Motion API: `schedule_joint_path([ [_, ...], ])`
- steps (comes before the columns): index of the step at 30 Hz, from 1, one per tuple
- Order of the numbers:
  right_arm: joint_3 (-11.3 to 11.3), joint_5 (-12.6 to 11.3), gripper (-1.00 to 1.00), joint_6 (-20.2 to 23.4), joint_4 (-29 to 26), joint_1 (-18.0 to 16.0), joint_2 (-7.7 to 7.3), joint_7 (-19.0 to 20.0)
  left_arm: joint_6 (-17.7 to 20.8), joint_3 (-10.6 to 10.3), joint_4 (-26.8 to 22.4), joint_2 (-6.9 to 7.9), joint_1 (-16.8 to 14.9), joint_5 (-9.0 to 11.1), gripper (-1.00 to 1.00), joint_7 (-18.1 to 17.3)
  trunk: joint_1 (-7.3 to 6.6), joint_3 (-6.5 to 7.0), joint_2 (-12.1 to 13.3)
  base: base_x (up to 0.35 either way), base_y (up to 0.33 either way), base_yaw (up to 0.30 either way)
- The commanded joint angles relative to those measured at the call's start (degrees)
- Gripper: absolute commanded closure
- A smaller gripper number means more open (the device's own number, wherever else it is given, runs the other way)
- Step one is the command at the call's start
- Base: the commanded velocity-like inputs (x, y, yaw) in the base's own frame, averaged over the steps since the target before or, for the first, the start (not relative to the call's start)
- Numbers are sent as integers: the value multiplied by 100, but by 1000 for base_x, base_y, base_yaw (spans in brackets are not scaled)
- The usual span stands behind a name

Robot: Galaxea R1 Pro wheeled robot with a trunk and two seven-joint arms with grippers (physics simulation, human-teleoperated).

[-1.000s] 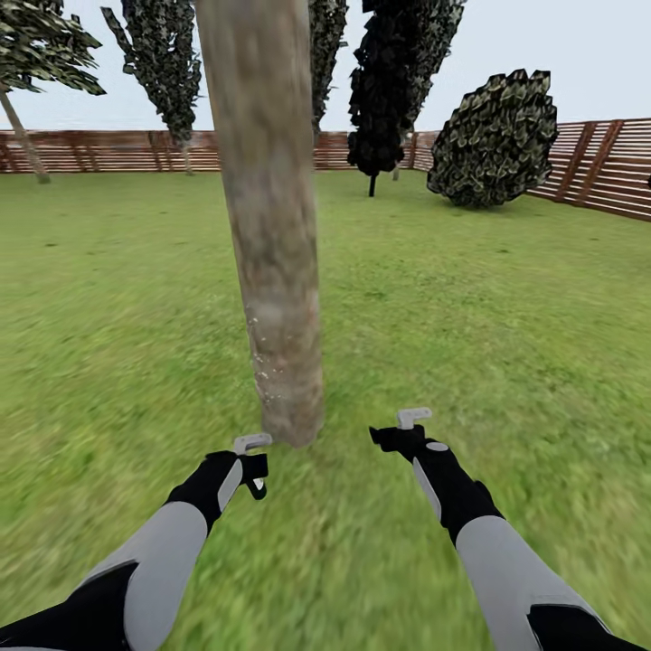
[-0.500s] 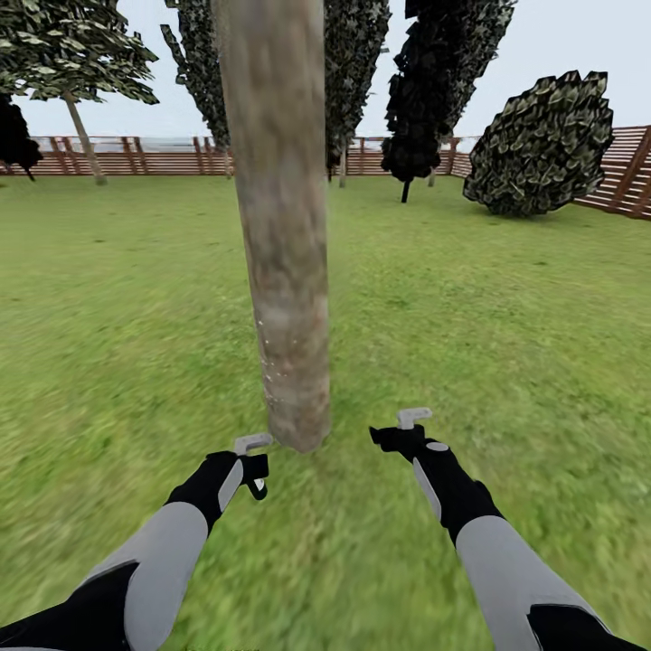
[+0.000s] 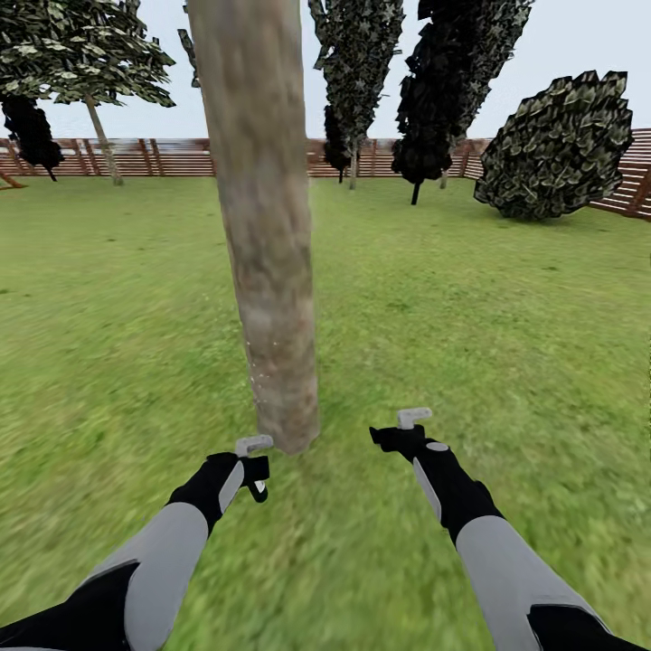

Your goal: In the garden, pick up the pesticide atomizer on the floor and spray pesticide onto both trees until each tree trunk is fully covered.

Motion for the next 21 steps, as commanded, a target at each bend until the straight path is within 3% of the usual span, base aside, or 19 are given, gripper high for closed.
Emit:
schedule_joint_path([
  [1,-31,59,-100,28,-11,-1,7,44,32,37,-14,-7,-3,-45,100,-2,-1,-5,-2,0,-277,0],
  [7,-31,59,-100,28,-11,-1,7,44,32,37,-9,-6,-3,-45,100,-2,-1,-9,-2,0,-277,50],
  [21,-31,59,-100,28,-11,-3,6,45,32,42,-8,-2,-3,-45,100,-2,-1,-56,-2,0,-277,250],
])
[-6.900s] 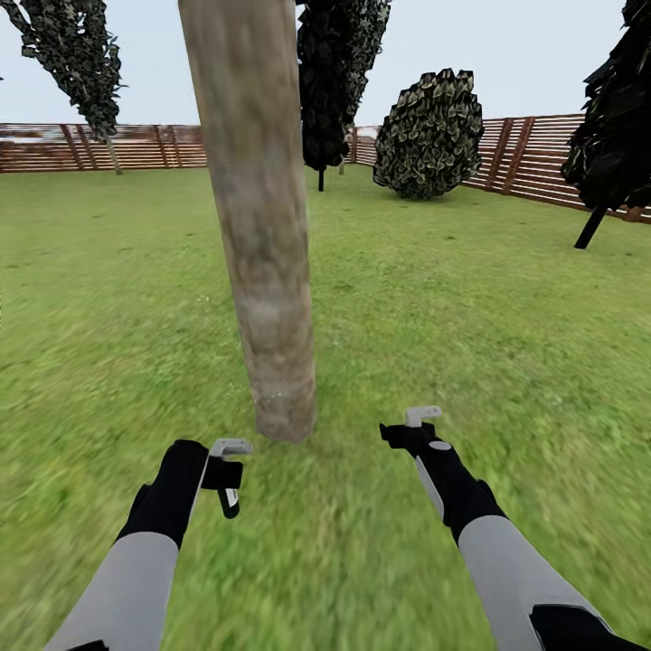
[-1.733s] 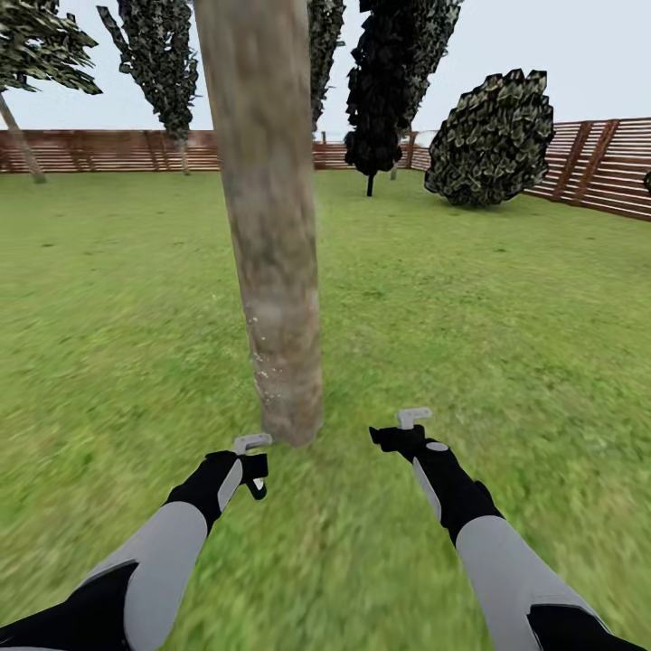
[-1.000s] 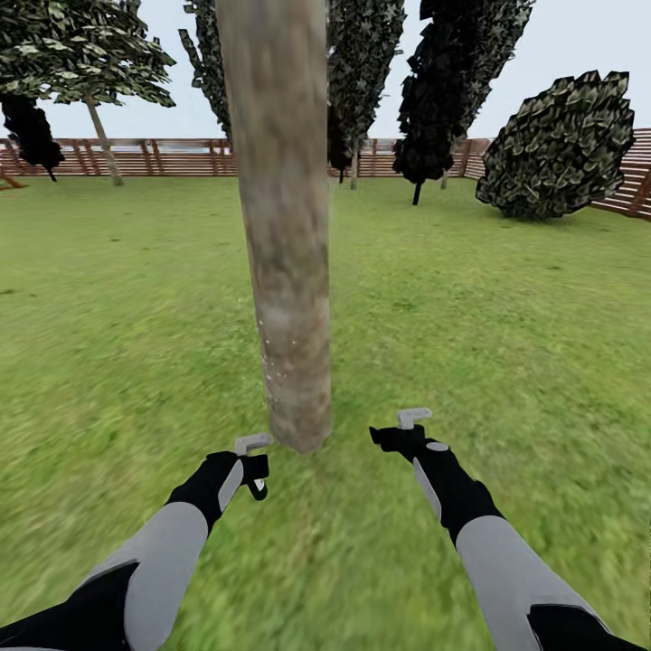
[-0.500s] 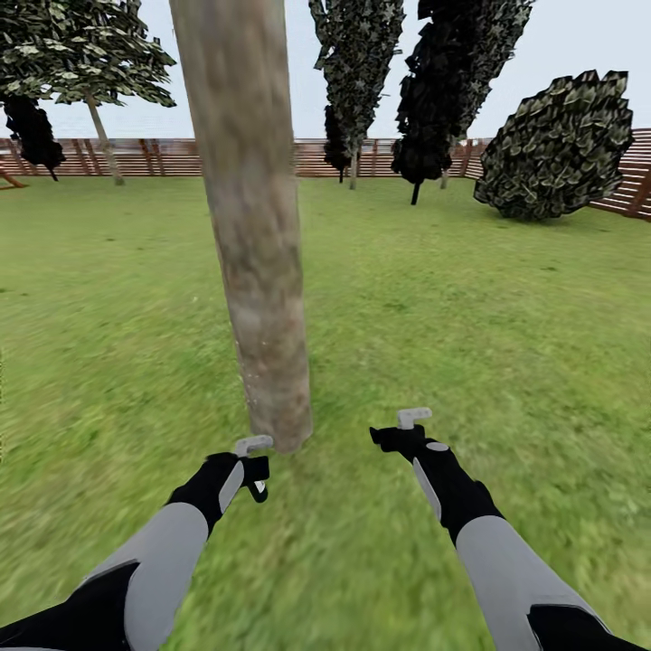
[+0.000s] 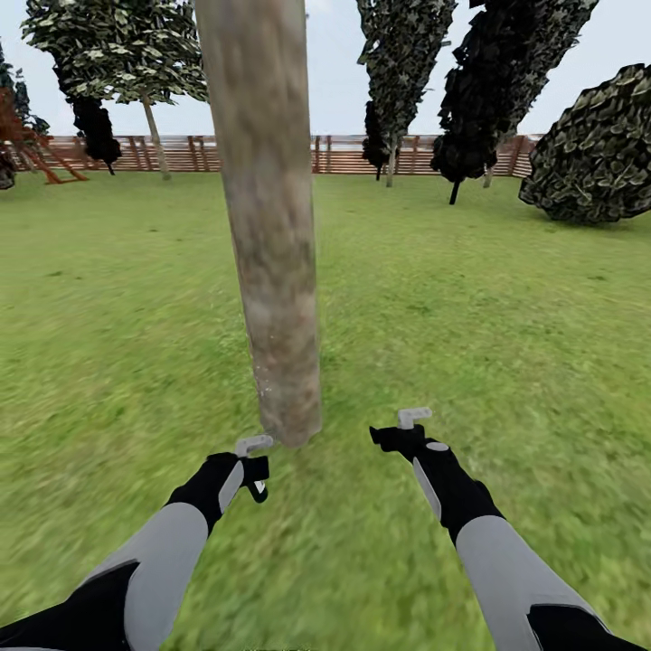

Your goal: In the garden, pick up the pesticide atomizer on the floor and spray pesticide onto both trees until each tree trunk is fully covered.

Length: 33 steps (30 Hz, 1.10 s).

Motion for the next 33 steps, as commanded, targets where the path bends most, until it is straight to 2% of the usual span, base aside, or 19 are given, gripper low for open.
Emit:
schedule_joint_path([
  [1,-31,59,-100,30,-14,1,5,45,29,40,-11,-10,-4,-42,100,-1,-1,-9,-2,28,-277,255],
  [14,-31,66,-100,30,-14,3,5,40,29,42,-3,-12,-4,-34,100,-1,-1,-52,-2,115,-277,252],
  [18,-33,76,-100,36,-20,1,0,28,36,34,55,13,-4,-32,100,-42,-1,-55,-2,29,-146,103],
  [20,-32,89,-100,38,-10,0,-2,19,135,-33,26,39,-15,-52,100,-102,-1,-55,-2,2,-11,7],
  [21,-32,92,-100,39,-7,1,-2,17,218,-131,19,47,-24,-60,100,-111,-1,-55,-2,1,-3,2],
  [23,-31,95,-100,39,-6,1,-2,16,438,-339,5,68,-51,-65,100,-119,-1,-55,-2,0,-2,1],
  [24,-31,101,-100,39,-5,0,-4,16,911,-619,-240,119,-76,-67,100,-167,-1,-55,-2,0,0,0],
  [25,-35,102,-100,39,-8,2,-17,16,1315,-744,-752,200,-76,-65,100,-404,-1,-55,-2,0,0,0],
  [28,-43,103,-100,39,-19,2,-38,16,1854,-968,-1606,446,-61,-74,100,-1162,-1,-55,-2,0,0,0],
  [29,-49,100,-100,39,-25,2,-41,14,1982,-1047,-1739,521,-59,-75,100,-1322,-1,-55,-2,0,0,0],
  [30,-54,97,-100,39,-38,-1,-44,10,2293,-1190,-1931,673,-68,-76,100,-1536,-1,-55,-2,0,0,0],
  [31,-56,96,-100,42,-48,1,-49,8,2520,-1253,-2058,749,-81,-77,100,-1614,-1,-55,-2,0,0,0],
  [33,-59,95,-100,46,-54,2,-53,8,2786,-1304,-2296,803,-100,-80,100,-1664,-1,-55,-2,0,0,0],
])
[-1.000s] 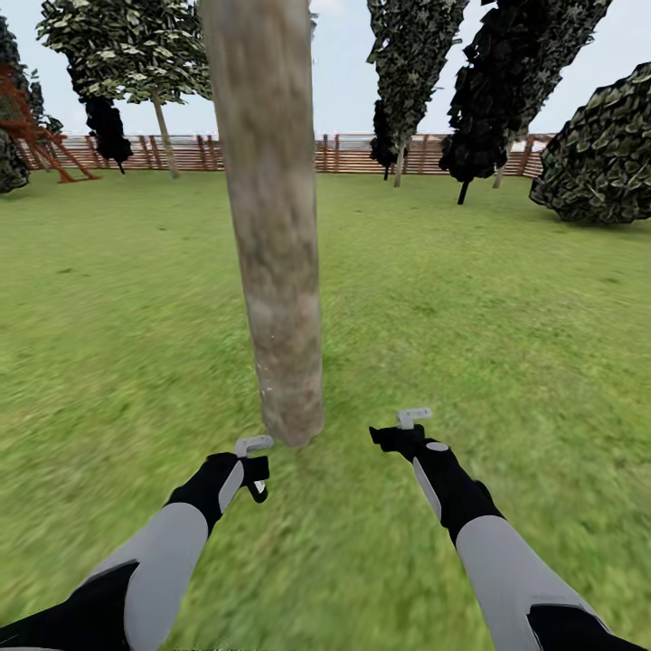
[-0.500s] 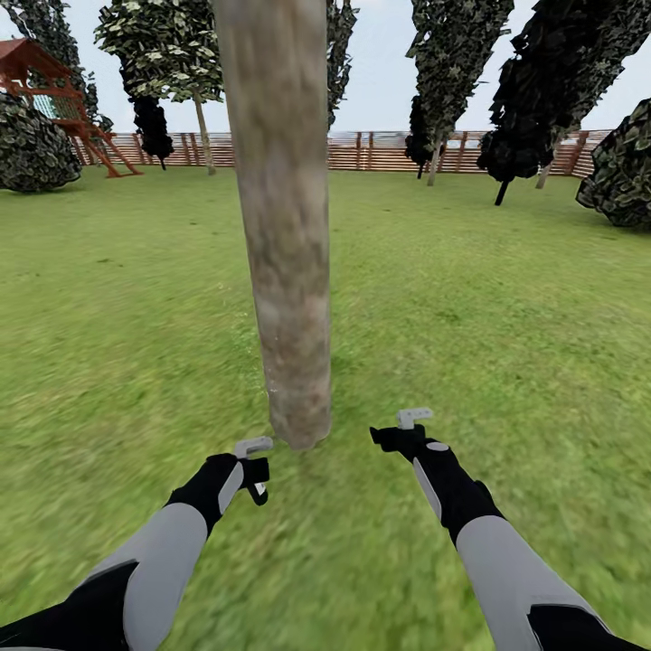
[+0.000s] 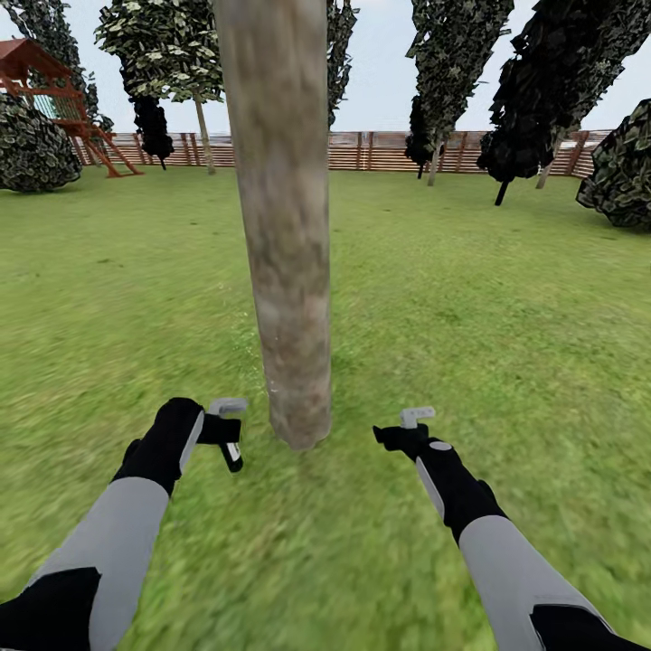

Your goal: In the garden, pick up the pesticide atomizer on the floor and spray pesticide onto both trees until each tree trunk is fully covered.

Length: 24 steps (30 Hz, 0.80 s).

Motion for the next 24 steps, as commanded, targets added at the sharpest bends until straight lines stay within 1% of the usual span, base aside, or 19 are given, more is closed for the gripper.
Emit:
schedule_joint_path([
  [1,-38,59,-100,32,-14,-2,5,43,202,3,-201,7,-9,-57,100,-65,-1,-8,-2,0,0,-67],
  [2,-40,59,-100,32,-20,-1,5,43,378,-3,-349,-5,-11,-58,100,-49,-1,-14,-2,0,0,-136],
  [5,-43,53,-100,37,-24,-1,5,42,505,-17,-458,-55,-20,-66,100,-21,-1,-34,-2,0,0,-171],
  [6,-42,51,-100,39,-24,-1,5,42,518,-99,-466,-66,-21,-67,100,-15,-1,-40,-2,0,0,-160],
  [7,-42,50,-100,41,-24,-1,5,42,544,-489,-477,-100,-21,-57,100,-10,-1,-42,-2,0,0,-45],
  [8,-42,50,-100,41,-24,-1,5,42,548,-596,-480,-167,-26,-61,100,-9,-1,-43,-2,0,0,-23],
  [9,-42,52,-100,41,-24,-1,5,42,551,-668,-485,-276,-32,-65,100,-9,-1,-43,-2,0,0,-10],
  [10,-42,51,-100,41,-24,-1,5,42,555,-693,-497,-334,-35,-66,100,-8,-1,-44,-2,0,0,-5],
  [12,-42,50,-100,41,-28,-2,5,42,560,-711,-632,-372,-38,-74,100,-4,-1,-44,-2,0,0,-2],
  [14,-42,50,-100,41,-28,-1,5,42,566,-704,-701,-343,-39,-76,100,-1,-1,-44,-2,0,0,0],
  [16,-42,50,-100,41,-31,-1,5,42,576,-682,-763,-282,-76,-76,100,0,-1,-44,-2,0,0,0],
  [18,-42,50,-100,41,-33,-3,5,42,591,-661,-785,-138,-267,-65,100,-5,-1,-44,-2,0,0,0],
  [20,-42,50,-100,41,-33,-1,5,42,627,-543,-790,-81,-387,-48,100,-7,-1,-44,-2,0,0,0],
  [22,-42,50,-100,41,-33,-2,5,42,647,-491,-790,-144,-418,-29,100,-8,-1,-44,-2,0,0,0],
  [24,-42,50,-100,41,-33,-1,5,42,648,-490,-791,-176,-402,-31,100,-9,-1,-44,-2,0,0,0],
])
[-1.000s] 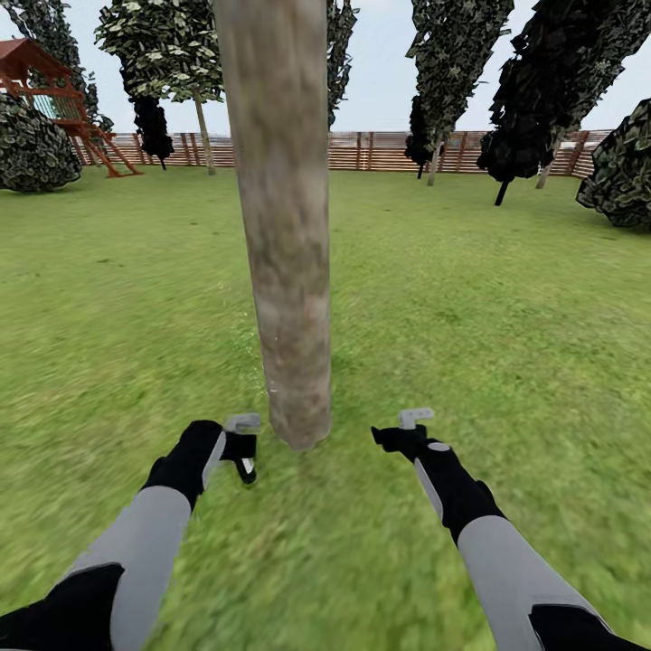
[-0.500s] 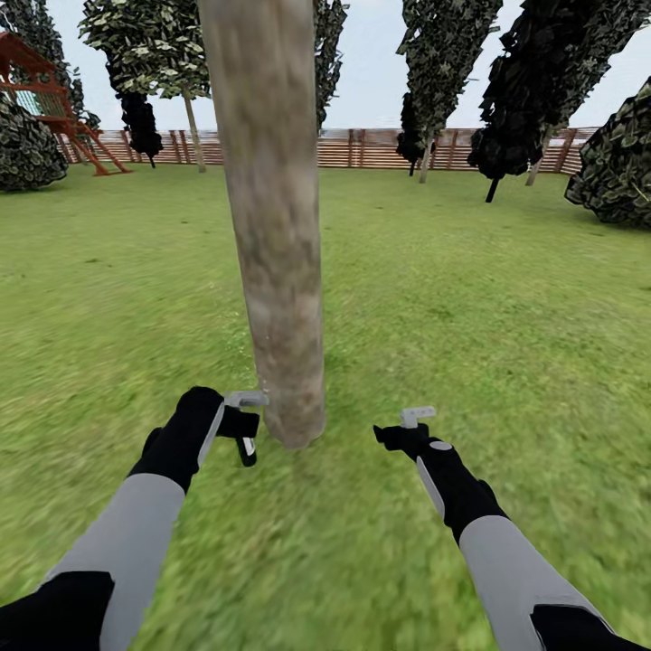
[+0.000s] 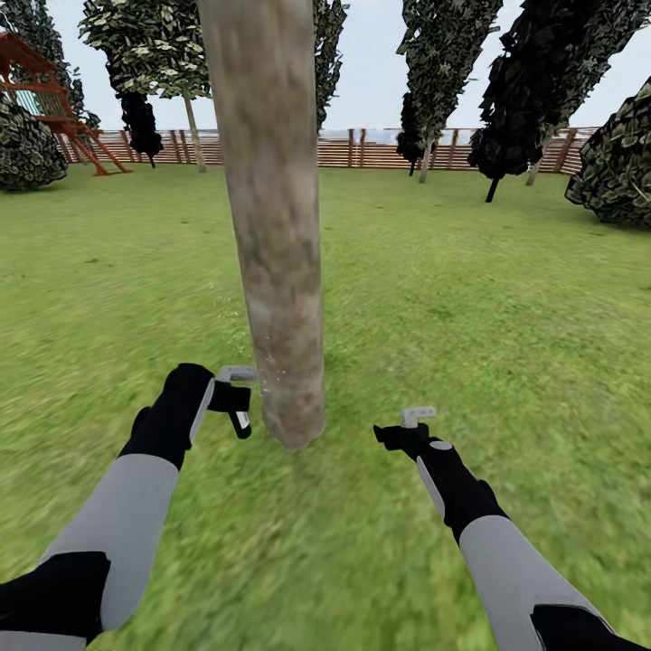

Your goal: In the garden, pick up the pesticide atomizer on the floor and spray pesticide onto both trees until each tree trunk is fully covered.

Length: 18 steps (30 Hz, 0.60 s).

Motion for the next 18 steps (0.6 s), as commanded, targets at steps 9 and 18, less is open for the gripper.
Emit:
schedule_joint_path([
  [9,-35,59,-100,30,-12,-1,7,45,10,16,-30,-62,-51,-79,100,-56,-1,-5,-2,-144,0,0],
  [18,-35,61,-100,30,-5,-1,7,45,26,20,78,-112,-761,-61,100,-55,-1,-5,-2,-2,0,0],
])
